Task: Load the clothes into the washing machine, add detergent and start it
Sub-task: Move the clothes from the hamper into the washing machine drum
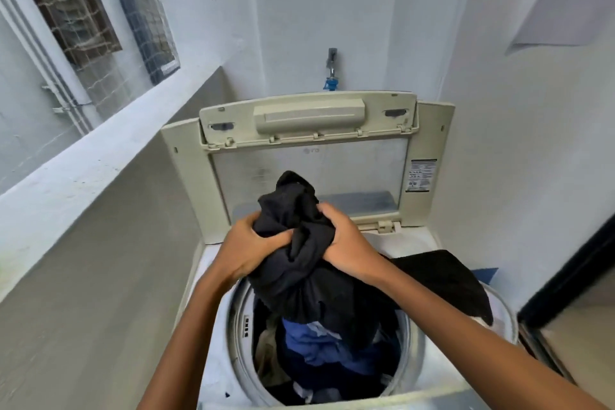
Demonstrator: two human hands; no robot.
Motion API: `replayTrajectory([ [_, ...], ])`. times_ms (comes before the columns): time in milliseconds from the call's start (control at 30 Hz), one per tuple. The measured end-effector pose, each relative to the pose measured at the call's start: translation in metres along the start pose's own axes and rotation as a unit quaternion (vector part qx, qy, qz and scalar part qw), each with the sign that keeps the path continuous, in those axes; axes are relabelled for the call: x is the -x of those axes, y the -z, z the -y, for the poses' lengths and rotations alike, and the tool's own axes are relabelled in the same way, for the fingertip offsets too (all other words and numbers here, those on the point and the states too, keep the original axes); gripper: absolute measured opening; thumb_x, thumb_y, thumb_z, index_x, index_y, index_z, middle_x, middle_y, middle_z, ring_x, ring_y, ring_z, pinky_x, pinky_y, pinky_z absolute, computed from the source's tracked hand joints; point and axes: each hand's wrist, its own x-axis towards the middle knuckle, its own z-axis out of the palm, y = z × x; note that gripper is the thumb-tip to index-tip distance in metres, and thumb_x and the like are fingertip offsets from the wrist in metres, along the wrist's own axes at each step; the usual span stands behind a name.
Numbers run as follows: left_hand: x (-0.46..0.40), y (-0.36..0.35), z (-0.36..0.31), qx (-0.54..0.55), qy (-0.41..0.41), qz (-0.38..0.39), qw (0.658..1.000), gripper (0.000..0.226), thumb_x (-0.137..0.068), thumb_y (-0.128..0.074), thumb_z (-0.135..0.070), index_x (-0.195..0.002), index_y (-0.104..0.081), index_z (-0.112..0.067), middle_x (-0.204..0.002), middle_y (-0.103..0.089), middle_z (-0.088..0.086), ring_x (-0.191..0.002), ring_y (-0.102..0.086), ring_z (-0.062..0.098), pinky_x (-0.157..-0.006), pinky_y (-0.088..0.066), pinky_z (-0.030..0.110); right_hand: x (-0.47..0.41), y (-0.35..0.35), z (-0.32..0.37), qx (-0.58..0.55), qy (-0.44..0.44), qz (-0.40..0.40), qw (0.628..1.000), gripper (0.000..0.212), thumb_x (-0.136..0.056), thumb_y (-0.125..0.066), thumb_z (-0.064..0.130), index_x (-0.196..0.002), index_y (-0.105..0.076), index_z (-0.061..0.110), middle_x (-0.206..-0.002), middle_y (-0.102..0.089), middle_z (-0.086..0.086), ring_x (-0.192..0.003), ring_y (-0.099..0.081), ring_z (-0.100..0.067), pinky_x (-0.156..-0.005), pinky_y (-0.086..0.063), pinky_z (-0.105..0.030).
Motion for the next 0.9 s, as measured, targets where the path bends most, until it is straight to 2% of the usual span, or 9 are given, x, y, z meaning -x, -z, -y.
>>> replayTrajectory([
  [133,-0.004,-0.023,0.010,-0.016,-0.020,-0.035,0.999,0.025,-0.056,-0.078,-0.037,-0.077,-0.067,-0.029,-0.082,-0.073,-0.005,-0.080,-0.069,0.015,-0.075,-0.056,0.034,0.022,0.025,-0.011,-0.034,-0.097,0.056,0.993,0.057,-0.077,-0.075,0.010,-0.123,-0.047,0.028,-0.121,-0.058,0.002,-0.111,-0.058,-0.009,-0.097,-0.049,-0.032],
  [200,-0.006,-0.028,0.012,-0.025,-0.033,-0.040,0.998,0.027,-0.060,-0.081,-0.029,-0.084,-0.068,-0.030,-0.088,-0.074,-0.005,-0.086,-0.069,0.016,-0.081,-0.056,0.037,0.034,0.053,-0.013,-0.032,-0.138,0.103,0.985,0.068,-0.075,-0.078,0.016,-0.130,-0.042,0.030,-0.131,-0.050,0.004,-0.120,-0.050,-0.006,-0.100,-0.042,-0.022],
  [300,-0.009,-0.024,0.014,-0.021,-0.040,-0.060,0.997,0.032,-0.068,-0.082,-0.018,-0.097,-0.069,-0.023,-0.096,-0.073,-0.001,-0.091,-0.068,0.019,-0.088,-0.054,0.040,0.053,0.111,-0.040,0.097,-0.227,0.069,0.967,0.078,-0.066,-0.081,0.041,-0.132,-0.040,0.039,-0.140,-0.041,0.004,-0.128,-0.038,-0.015,-0.106,-0.032,-0.032],
  [400,-0.012,-0.016,0.017,0.005,-0.034,-0.067,0.997,0.036,-0.070,-0.081,-0.016,-0.103,-0.069,-0.015,-0.098,-0.073,0.002,-0.092,-0.068,0.022,-0.089,-0.054,0.043,0.082,0.155,-0.093,0.312,-0.360,-0.045,0.878,0.085,-0.069,-0.079,0.042,-0.140,-0.034,0.026,-0.141,-0.040,-0.011,-0.129,-0.040,-0.031,-0.109,-0.033,-0.042],
  [467,-0.012,-0.013,0.017,0.020,-0.036,-0.058,0.997,0.032,-0.073,-0.079,-0.010,-0.104,-0.069,-0.014,-0.097,-0.073,0.003,-0.091,-0.068,0.021,-0.089,-0.054,0.042,0.104,0.164,-0.125,0.342,-0.410,-0.048,0.844,0.088,-0.069,-0.079,0.041,-0.141,-0.033,0.019,-0.139,-0.044,-0.015,-0.125,-0.045,-0.032,-0.104,-0.038,-0.038],
  [567,-0.010,-0.014,0.015,0.029,-0.048,-0.044,0.997,0.029,-0.075,-0.077,-0.007,-0.100,-0.068,-0.018,-0.095,-0.072,-0.002,-0.089,-0.068,0.018,-0.087,-0.054,0.038,0.121,0.153,-0.143,0.323,-0.388,-0.098,0.858,0.064,-0.075,-0.076,0.036,-0.126,-0.045,0.014,-0.121,-0.058,-0.012,-0.105,-0.057,-0.028,-0.083,-0.046,-0.036],
  [733,-0.009,-0.011,0.013,0.042,-0.062,-0.033,0.997,0.031,-0.076,-0.077,-0.009,-0.105,-0.069,-0.015,-0.098,-0.073,-0.002,-0.092,-0.069,0.015,-0.085,-0.055,0.033,0.113,0.134,-0.122,0.430,-0.272,-0.235,0.829,0.012,-0.089,-0.055,0.013,-0.099,-0.052,0.007,-0.094,-0.065,-0.015,-0.074,-0.052,-0.028,-0.060,-0.035,-0.032],
  [833,-0.008,-0.009,0.009,0.059,-0.068,-0.024,0.996,0.028,-0.078,-0.075,-0.009,-0.103,-0.069,-0.018,-0.095,-0.073,-0.007,-0.087,-0.070,0.007,-0.079,-0.054,0.025,0.091,0.123,-0.097,0.402,-0.216,-0.261,0.851,0.015,-0.089,-0.055,0.010,-0.104,-0.057,0.007,-0.097,-0.067,-0.016,-0.087,-0.061,-0.034,-0.064,-0.035,-0.031],
  [900,-0.008,-0.009,0.005,0.056,-0.078,-0.016,0.995,0.027,-0.078,-0.074,-0.008,-0.103,-0.069,-0.018,-0.095,-0.073,-0.007,-0.087,-0.070,0.007,-0.079,-0.054,0.024,0.071,0.113,-0.077,0.315,-0.181,-0.205,0.909,0.024,-0.086,-0.062,0.013,-0.110,-0.059,0.014,-0.107,-0.067,-0.012,-0.101,-0.061,-0.033,-0.075,-0.041,-0.033],
])
